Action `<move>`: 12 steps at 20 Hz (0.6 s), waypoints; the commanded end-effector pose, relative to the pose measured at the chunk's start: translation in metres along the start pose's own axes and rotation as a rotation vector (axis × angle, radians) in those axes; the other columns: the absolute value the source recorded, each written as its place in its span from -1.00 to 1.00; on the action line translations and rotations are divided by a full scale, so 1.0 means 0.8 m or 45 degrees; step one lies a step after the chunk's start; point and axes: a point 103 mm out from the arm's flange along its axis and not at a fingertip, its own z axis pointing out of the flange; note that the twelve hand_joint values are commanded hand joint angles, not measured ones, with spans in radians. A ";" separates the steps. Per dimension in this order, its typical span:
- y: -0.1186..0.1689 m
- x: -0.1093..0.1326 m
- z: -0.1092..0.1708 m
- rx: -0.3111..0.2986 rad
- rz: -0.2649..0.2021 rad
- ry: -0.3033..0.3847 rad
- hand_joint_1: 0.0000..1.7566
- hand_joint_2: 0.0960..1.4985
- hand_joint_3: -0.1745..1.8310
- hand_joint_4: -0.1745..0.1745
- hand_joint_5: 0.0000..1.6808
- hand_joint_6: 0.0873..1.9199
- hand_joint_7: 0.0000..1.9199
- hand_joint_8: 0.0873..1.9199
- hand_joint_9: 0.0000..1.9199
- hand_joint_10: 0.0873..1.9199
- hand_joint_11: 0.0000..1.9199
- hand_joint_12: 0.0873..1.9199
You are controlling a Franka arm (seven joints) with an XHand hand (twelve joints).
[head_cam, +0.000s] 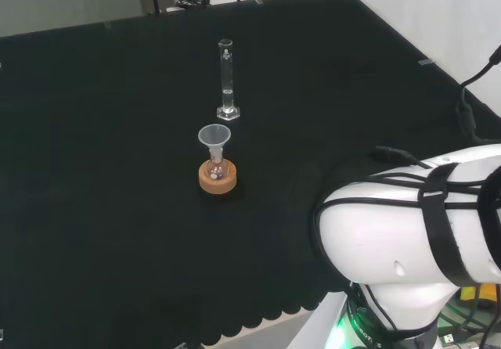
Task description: Pick up the graduated cylinder.
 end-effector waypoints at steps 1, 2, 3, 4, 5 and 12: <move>0.000 0.000 0.000 -0.013 0.002 -0.010 -0.75 0.69 -0.84 -0.14 -0.76 -1.00 -0.96 -0.66 -0.52 -1.00 -0.94 0.41; 0.000 0.001 0.001 -0.013 0.003 -0.008 -0.83 0.75 -0.83 -0.11 -0.77 -1.00 -0.98 -0.69 -0.54 -1.00 -0.95 0.41; 0.001 0.001 0.001 -0.013 0.004 -0.008 -0.87 0.78 -0.82 -0.09 -0.78 -1.00 -0.99 -0.71 -0.55 -1.00 -0.96 0.41; 0.001 0.000 0.001 -0.012 0.006 -0.006 -0.89 0.79 -0.81 -0.08 -0.79 -1.00 -1.00 -0.72 -0.56 -1.00 -0.96 0.41; 0.002 0.000 0.001 -0.014 0.007 -0.006 -0.90 0.80 -0.81 -0.08 -0.79 -1.00 -1.00 -0.72 -0.56 -1.00 -0.96 0.41; 0.011 -0.001 0.016 0.001 0.002 -0.023 -0.91 0.81 -0.81 -0.08 -0.79 -1.00 -1.00 -0.72 -0.56 -1.00 -0.96 0.42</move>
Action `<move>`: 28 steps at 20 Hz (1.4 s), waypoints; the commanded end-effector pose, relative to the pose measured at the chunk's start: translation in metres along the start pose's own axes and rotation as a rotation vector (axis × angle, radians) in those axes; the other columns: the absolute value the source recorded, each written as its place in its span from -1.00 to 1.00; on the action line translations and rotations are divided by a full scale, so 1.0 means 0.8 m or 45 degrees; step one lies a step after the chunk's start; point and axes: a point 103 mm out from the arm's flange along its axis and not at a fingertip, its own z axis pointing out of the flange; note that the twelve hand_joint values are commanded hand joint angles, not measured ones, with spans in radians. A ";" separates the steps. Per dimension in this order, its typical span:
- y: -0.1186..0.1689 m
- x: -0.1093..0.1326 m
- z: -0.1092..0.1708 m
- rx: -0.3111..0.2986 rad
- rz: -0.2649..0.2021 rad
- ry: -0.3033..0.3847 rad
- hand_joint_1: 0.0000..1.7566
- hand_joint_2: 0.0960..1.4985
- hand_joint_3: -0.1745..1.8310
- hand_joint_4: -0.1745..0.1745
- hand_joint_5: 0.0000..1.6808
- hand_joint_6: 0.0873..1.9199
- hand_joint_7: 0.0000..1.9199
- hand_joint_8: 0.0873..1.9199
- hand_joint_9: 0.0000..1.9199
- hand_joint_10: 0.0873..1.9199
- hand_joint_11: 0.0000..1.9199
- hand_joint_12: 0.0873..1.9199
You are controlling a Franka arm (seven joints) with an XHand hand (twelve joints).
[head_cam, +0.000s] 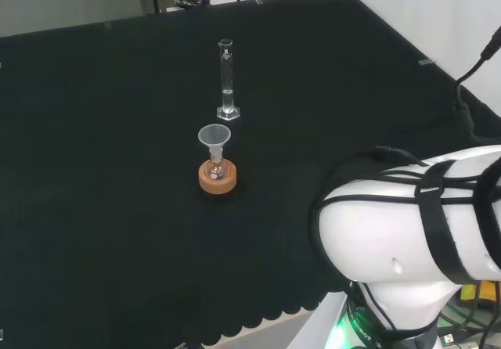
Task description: Pick up the graduated cylinder.
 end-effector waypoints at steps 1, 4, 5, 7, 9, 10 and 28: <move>0.001 -0.003 0.011 0.020 0.034 -0.026 -0.91 0.81 -0.81 -0.08 -0.79 -1.00 -1.00 -0.72 -0.56 -1.00 -0.96 0.42; 0.015 -0.009 0.026 0.032 0.044 -0.013 -0.90 0.80 -0.81 -0.08 -0.79 -1.00 -1.00 -0.72 -0.56 -1.00 -0.96 0.42; 0.021 -0.012 0.030 0.035 0.047 -0.003 -0.90 0.80 -0.81 -0.08 -0.79 -1.00 -1.00 -0.72 -0.56 -1.00 -0.96 0.42; 0.035 -0.018 0.042 0.041 0.056 0.012 -0.90 0.80 -0.81 -0.08 -0.78 -1.00 -1.00 -0.72 -0.56 -1.00 -0.96 0.42; 0.051 -0.025 0.055 0.042 0.067 0.027 -0.90 0.80 -0.81 -0.09 -0.78 -1.00 -1.00 -0.72 -0.56 -1.00 -0.96 0.42; 0.059 -0.030 0.064 0.041 0.065 0.031 -0.89 0.80 -0.81 -0.09 -0.78 -1.00 -1.00 -0.72 -0.56 -1.00 -0.96 0.42; 0.263 -0.110 0.232 0.073 -0.009 0.216 -0.67 0.70 -0.84 -0.19 -0.73 -1.00 -0.96 -0.60 -0.52 -1.00 -0.95 0.43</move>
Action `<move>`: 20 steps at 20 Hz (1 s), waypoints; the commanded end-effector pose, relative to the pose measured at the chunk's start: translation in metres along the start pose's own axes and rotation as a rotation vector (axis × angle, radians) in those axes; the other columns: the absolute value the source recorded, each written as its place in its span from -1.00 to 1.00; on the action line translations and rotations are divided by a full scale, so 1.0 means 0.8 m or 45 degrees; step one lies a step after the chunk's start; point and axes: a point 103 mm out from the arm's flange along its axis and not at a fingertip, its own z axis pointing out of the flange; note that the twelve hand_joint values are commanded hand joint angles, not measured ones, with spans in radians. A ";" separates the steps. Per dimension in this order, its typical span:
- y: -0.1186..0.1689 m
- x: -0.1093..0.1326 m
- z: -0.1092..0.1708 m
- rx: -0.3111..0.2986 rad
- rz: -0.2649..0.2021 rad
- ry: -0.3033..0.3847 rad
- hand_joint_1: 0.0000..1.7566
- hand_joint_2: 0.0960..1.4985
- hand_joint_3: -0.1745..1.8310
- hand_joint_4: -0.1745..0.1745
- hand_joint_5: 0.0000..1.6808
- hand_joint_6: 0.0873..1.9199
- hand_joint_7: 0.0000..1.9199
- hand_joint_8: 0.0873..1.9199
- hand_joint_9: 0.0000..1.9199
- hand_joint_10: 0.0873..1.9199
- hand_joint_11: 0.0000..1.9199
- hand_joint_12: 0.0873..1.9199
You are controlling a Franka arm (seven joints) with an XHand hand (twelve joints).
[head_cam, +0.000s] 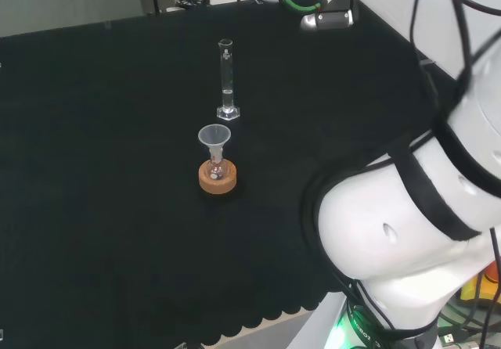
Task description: Pick up the graduated cylinder.
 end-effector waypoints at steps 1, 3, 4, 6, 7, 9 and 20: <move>0.112 -0.048 0.060 -0.035 -0.038 0.108 -0.65 0.69 -0.85 -0.20 -0.73 -1.00 -0.97 -0.58 -0.53 -1.00 -0.96 0.43; 0.120 -0.046 0.073 -0.018 -0.047 0.127 -0.63 0.67 -0.86 -0.20 -0.73 -1.00 -0.99 -0.52 -0.59 -0.85 -0.98 0.44; 0.123 -0.045 0.081 -0.014 -0.052 0.132 -0.61 0.66 -0.87 -0.20 -0.73 -1.00 -0.99 -0.51 -0.65 -0.72 -0.98 0.44; 0.130 -0.044 0.095 -0.006 -0.060 0.149 -0.59 0.64 -0.89 -0.21 -0.73 -1.00 -0.99 -0.49 -0.74 -0.49 -0.99 0.45; 0.133 -0.044 0.102 0.002 -0.065 0.158 -0.57 0.63 -0.90 -0.21 -0.73 -1.00 -0.98 -0.48 -0.76 -0.43 -1.00 0.45; 0.139 -0.046 0.114 0.014 -0.070 0.172 -0.55 0.61 -0.91 -0.21 -0.73 -1.00 -0.97 -0.46 -0.77 -0.37 -1.00 0.46; 0.147 -0.058 0.173 0.014 -0.142 0.298 -0.45 0.52 -0.96 -0.24 -0.70 -1.00 -0.89 -0.41 -0.73 -0.32 -0.99 0.46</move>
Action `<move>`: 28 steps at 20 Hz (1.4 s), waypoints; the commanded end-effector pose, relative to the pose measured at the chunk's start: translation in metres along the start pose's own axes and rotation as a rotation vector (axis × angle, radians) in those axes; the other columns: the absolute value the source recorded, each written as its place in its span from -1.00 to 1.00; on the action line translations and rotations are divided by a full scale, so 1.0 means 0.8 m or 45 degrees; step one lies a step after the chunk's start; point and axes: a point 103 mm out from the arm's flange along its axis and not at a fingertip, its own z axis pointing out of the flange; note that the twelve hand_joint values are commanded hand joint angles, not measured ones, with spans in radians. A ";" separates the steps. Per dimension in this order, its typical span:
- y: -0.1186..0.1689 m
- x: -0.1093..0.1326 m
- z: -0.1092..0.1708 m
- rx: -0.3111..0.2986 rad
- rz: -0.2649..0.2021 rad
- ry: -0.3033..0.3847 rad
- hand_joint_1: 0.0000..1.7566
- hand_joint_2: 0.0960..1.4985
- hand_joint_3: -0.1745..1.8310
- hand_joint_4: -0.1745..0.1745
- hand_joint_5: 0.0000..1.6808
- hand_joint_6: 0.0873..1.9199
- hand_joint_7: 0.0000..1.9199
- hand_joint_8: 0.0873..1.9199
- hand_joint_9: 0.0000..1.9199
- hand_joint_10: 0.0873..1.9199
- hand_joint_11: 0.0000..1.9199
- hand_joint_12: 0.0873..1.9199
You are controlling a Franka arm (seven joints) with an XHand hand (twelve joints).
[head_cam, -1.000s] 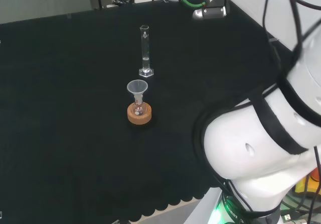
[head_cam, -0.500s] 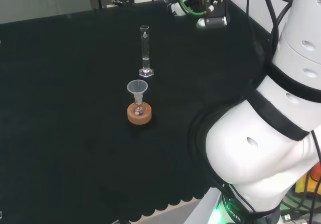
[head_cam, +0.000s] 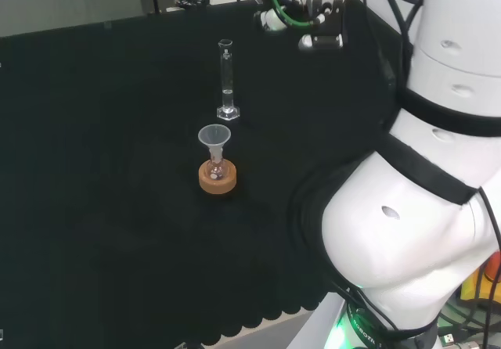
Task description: Pick up the graduated cylinder.
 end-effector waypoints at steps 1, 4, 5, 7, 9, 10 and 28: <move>0.049 -0.017 0.069 -0.048 -0.138 0.222 -0.43 0.51 -0.97 -0.24 -0.70 -1.00 -0.88 -0.40 -0.73 -0.32 -0.99 0.46; 0.052 -0.016 0.086 -0.044 -0.199 0.278 -0.39 0.48 -0.98 -0.21 -0.71 -1.00 -0.90 -0.40 -0.75 -0.33 -0.99 0.46; 0.053 -0.016 0.091 -0.054 -0.216 0.302 -0.38 0.46 -0.99 -0.21 -0.72 -1.00 -0.91 -0.41 -0.76 -0.33 -1.00 0.46; 0.055 -0.016 0.100 -0.046 -0.256 0.346 -0.35 0.44 -1.00 -0.20 -0.73 -1.00 -0.93 -0.41 -0.77 -0.34 -1.00 0.46; 0.058 -0.014 0.109 -0.043 -0.284 0.375 -0.31 0.42 -1.00 -0.20 -0.74 -1.00 -0.93 -0.41 -0.76 -0.33 -1.00 0.45; 0.060 -0.012 0.114 -0.043 -0.293 0.398 -0.30 0.42 -1.00 -0.20 -0.74 -1.00 -0.93 -0.41 -0.76 -0.34 -1.00 0.45; 0.072 0.020 0.170 -0.116 -0.471 0.705 -0.03 0.33 -1.00 -0.30 -0.47 -1.00 -0.70 -0.39 -0.50 -0.41 -0.85 0.41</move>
